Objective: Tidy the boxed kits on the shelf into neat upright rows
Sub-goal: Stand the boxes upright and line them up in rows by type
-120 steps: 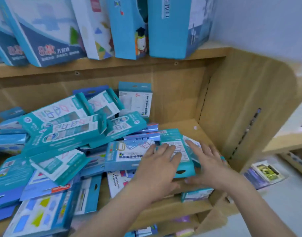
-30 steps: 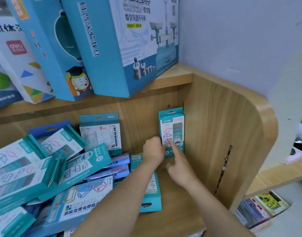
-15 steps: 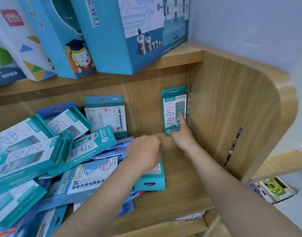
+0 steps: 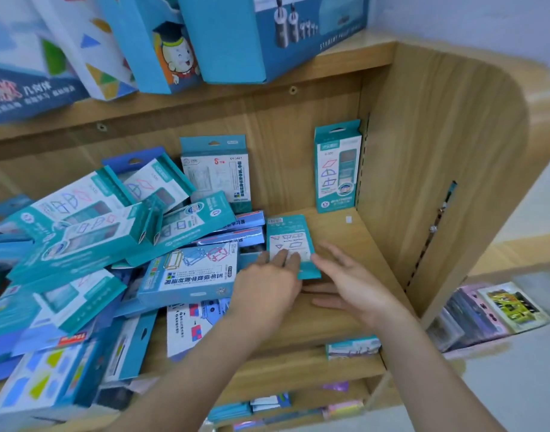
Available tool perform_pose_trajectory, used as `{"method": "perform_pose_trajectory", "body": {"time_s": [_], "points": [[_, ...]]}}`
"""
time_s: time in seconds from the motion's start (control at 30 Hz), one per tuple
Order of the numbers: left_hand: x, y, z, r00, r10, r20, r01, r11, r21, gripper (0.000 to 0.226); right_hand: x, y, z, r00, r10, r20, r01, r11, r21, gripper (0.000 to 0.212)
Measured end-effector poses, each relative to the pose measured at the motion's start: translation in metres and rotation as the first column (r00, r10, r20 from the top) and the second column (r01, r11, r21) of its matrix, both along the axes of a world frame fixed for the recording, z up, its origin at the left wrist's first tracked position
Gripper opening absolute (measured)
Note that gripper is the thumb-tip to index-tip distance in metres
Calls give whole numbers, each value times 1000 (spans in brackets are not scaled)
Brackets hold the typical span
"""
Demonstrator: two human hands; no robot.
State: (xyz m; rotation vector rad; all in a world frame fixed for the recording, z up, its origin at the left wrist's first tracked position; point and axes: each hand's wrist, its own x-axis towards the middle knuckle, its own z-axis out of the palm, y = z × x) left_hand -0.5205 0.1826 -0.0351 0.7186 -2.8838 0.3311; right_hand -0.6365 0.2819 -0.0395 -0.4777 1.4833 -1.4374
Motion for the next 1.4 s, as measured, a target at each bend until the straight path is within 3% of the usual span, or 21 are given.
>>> {"method": "perform_pose_trajectory", "body": {"time_s": [0.13,0.23,0.3,0.4,0.47,0.57,0.7,0.83,0.9,1.13,1.27,1.33,1.4], "points": [[9,5,30,931,-82,-356,135,983,126,30,7,17,20,984,-15,-179,-15,986,-166,34],[19,14,68,798,40,-602,194,928,319,19,0,29,36,841,-17,-540,-77,985,-151,38],[20,22,86,667,209,-715,263,832,488,21,-6,32,40,691,-75,-719,-37,990,-139,42],[16,29,86,538,468,-701,448,546,708,8,-13,30,37,612,-144,-777,39,988,-153,30],[14,28,75,513,529,-676,474,483,737,7,-13,28,29,655,-106,-748,52,994,-95,24],[11,29,59,484,534,-693,503,478,720,11,-3,27,12,811,-41,-584,-17,995,-94,35],[16,32,42,511,499,-700,504,485,714,20,9,28,-2,869,-26,-495,-47,990,-135,33],[21,38,14,602,539,-589,360,475,803,54,9,32,-6,941,-190,-279,130,967,-221,22],[23,46,4,643,569,-513,294,436,851,53,7,36,-5,953,-249,-174,210,954,-214,20],[17,58,-3,643,623,-446,335,294,895,37,0,42,-2,940,-294,-175,250,940,-234,23],[7,56,4,687,602,-406,351,214,912,22,-5,44,1,927,-314,-207,249,925,-287,23],[-4,52,9,696,600,-394,335,214,917,22,-8,44,0,896,-327,-300,234,922,-308,26],[-19,40,13,680,595,-429,318,287,904,22,-14,41,-4,824,-340,-453,206,925,-319,36]]}}
